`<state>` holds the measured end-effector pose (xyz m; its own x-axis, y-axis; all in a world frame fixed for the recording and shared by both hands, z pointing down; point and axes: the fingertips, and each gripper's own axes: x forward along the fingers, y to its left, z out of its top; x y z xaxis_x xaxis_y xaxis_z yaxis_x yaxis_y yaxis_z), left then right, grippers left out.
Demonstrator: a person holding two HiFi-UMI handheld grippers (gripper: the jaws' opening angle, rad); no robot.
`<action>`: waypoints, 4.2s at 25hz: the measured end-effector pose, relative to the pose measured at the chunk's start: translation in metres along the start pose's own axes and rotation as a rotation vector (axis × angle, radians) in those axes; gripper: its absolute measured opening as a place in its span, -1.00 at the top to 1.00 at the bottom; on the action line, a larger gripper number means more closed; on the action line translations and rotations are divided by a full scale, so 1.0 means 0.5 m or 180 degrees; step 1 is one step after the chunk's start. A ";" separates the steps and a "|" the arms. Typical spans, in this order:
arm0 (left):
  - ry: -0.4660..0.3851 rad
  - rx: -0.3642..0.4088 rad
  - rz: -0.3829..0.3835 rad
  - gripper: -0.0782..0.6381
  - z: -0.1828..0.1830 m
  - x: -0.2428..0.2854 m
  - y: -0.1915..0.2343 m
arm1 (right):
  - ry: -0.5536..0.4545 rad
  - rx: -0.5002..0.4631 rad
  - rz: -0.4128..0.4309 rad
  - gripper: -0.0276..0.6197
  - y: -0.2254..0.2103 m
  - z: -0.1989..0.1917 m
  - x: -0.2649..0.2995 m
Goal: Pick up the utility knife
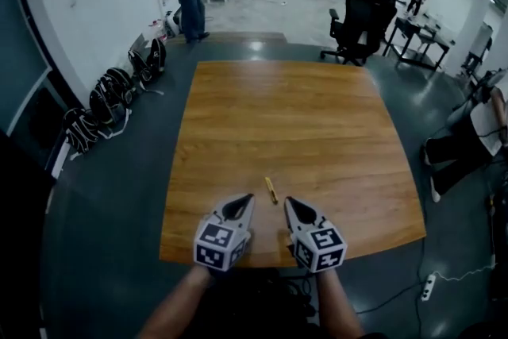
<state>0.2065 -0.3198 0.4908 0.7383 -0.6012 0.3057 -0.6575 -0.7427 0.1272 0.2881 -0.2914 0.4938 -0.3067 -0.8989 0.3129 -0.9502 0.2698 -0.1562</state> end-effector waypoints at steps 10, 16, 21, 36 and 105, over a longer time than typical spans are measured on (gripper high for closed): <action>0.0193 -0.0012 0.0257 0.76 -0.036 0.040 0.004 | 0.0233 0.0025 0.0142 0.88 -0.041 -0.044 0.047; 0.0143 -0.0091 0.0161 0.76 -0.037 0.045 0.013 | 0.0431 -0.0080 0.0050 0.88 -0.037 -0.062 0.080; 0.0197 -0.0116 0.0112 0.76 -0.054 0.052 0.022 | 0.0612 -0.0114 -0.0003 0.81 -0.043 -0.097 0.130; 0.0265 -0.0339 0.0276 0.76 -0.076 0.026 0.101 | 0.1456 -0.0295 -0.0358 0.38 -0.093 -0.261 0.270; -0.0620 0.0208 -0.0583 0.76 0.180 -0.073 -0.075 | -0.1068 -0.0239 -0.0327 0.69 0.086 0.233 -0.137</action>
<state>0.2180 -0.2966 0.3898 0.8632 -0.4958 0.0952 -0.5039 -0.8579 0.1006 0.2745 -0.2585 0.3565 -0.1856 -0.9826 -0.0036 -0.9804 0.1854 -0.0668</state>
